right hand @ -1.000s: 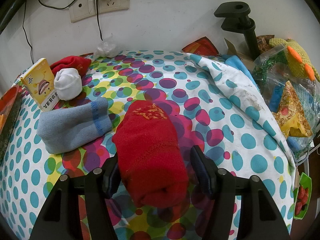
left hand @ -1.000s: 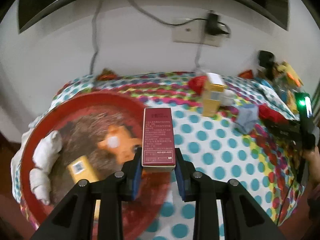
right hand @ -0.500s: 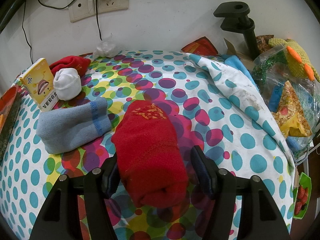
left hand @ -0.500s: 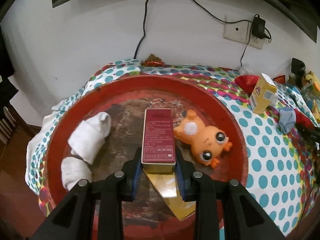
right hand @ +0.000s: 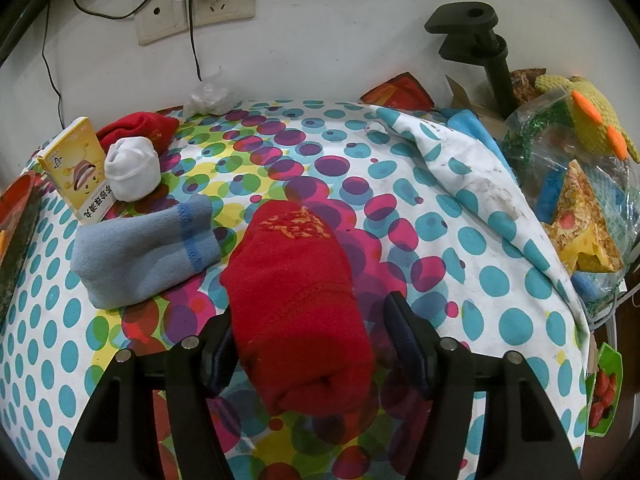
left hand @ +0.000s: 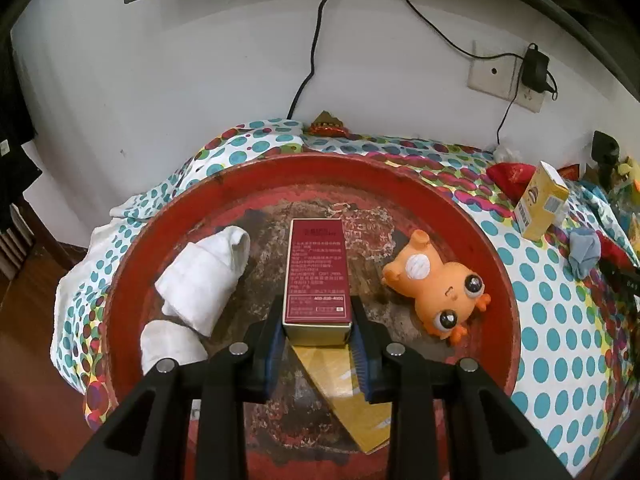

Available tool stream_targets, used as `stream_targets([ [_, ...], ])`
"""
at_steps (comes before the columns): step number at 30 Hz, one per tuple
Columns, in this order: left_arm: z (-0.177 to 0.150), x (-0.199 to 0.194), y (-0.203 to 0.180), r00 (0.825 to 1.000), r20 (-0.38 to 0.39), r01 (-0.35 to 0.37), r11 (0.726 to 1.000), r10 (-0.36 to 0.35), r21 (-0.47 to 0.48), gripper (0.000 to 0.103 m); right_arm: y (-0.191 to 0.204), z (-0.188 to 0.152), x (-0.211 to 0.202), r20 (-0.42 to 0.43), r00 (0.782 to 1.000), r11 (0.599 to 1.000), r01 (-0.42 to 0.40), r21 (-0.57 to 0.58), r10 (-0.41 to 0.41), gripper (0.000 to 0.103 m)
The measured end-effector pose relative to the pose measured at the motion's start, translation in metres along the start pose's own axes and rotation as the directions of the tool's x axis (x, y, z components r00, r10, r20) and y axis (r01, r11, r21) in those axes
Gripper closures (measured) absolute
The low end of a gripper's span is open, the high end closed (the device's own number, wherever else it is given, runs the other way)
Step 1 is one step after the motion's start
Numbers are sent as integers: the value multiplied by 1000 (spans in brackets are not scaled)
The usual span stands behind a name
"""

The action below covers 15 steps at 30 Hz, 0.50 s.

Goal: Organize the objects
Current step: 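Lower the red box onto the tray and open the left gripper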

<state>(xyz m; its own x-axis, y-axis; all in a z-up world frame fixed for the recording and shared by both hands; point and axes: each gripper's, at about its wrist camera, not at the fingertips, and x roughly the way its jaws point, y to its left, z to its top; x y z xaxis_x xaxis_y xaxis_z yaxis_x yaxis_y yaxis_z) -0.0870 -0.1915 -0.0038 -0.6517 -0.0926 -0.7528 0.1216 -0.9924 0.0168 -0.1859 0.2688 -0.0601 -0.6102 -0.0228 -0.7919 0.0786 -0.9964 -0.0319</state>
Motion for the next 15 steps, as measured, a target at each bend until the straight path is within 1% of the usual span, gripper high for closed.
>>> stream_targets([
  [7,8,8,6,1000,-17,-2,999,1,-32,73,0,1,0,-1,1000,1000,0,0,0,38],
  [12,8,11,14,1000,-20,19,996,-21,-87,72,0,2,-1,-1,1000,1000,0,0,0,37],
  [14,8,11,14,1000,-23,14,996,-16,-87,70,0,2,-1,-1,1000,1000,0,1,0,36],
  [15,8,12,12,1000,-27,1,997,-3,-79,65,-1,2,-1,-1,1000,1000,-1,1,1,36],
])
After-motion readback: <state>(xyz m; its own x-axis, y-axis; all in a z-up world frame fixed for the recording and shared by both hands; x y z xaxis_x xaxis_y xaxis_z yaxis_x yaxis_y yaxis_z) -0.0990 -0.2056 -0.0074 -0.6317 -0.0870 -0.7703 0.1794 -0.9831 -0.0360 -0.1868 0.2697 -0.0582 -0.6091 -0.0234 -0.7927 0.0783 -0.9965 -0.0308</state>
